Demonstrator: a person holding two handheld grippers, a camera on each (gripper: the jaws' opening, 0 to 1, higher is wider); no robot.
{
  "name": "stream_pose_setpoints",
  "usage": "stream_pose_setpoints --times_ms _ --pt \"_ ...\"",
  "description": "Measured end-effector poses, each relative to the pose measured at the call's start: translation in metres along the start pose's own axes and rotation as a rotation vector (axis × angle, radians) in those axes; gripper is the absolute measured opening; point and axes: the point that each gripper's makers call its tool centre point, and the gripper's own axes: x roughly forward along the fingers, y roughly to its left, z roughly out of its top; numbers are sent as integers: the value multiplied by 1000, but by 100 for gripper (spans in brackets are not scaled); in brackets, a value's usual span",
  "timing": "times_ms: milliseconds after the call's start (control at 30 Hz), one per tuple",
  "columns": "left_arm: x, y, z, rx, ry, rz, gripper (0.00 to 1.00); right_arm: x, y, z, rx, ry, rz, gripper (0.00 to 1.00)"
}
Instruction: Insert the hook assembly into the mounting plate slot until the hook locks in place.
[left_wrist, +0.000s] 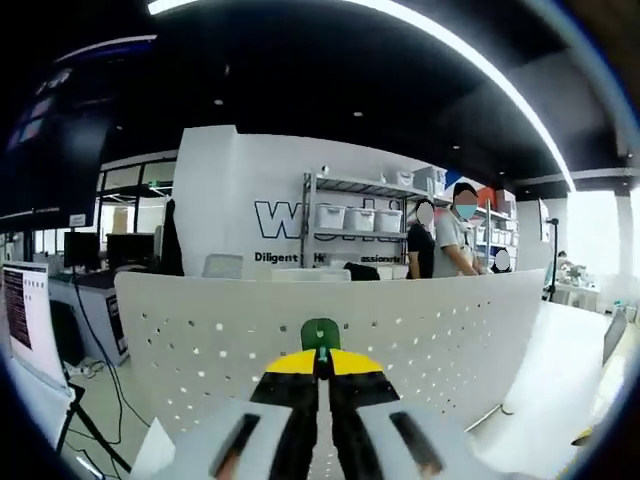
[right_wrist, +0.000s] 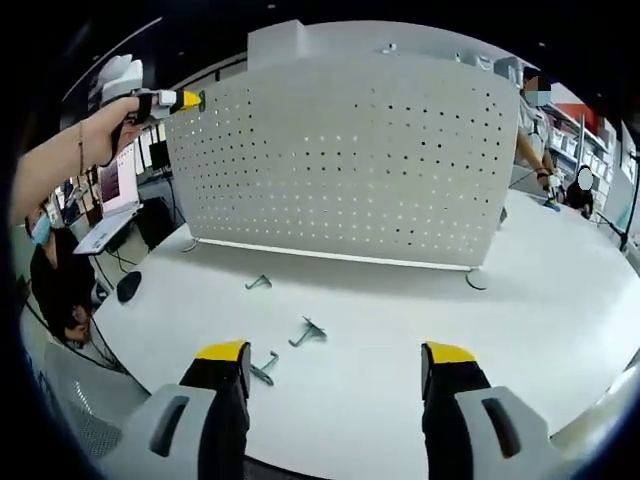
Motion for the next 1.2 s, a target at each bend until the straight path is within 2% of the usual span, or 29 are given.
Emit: stream_pose_setpoints --times_ms 100,500,767,1200 --pt "6 -3 2 42 -8 1 2 1 0 -2 -2 7 0 65" --pt "21 -5 -7 66 -5 20 2 0 -8 -7 22 17 -18 65" --pt "17 1 -6 60 -26 61 1 0 -12 -6 32 13 -22 65" --pt "19 1 -11 59 -7 97 2 -2 -12 -10 50 15 -18 64"
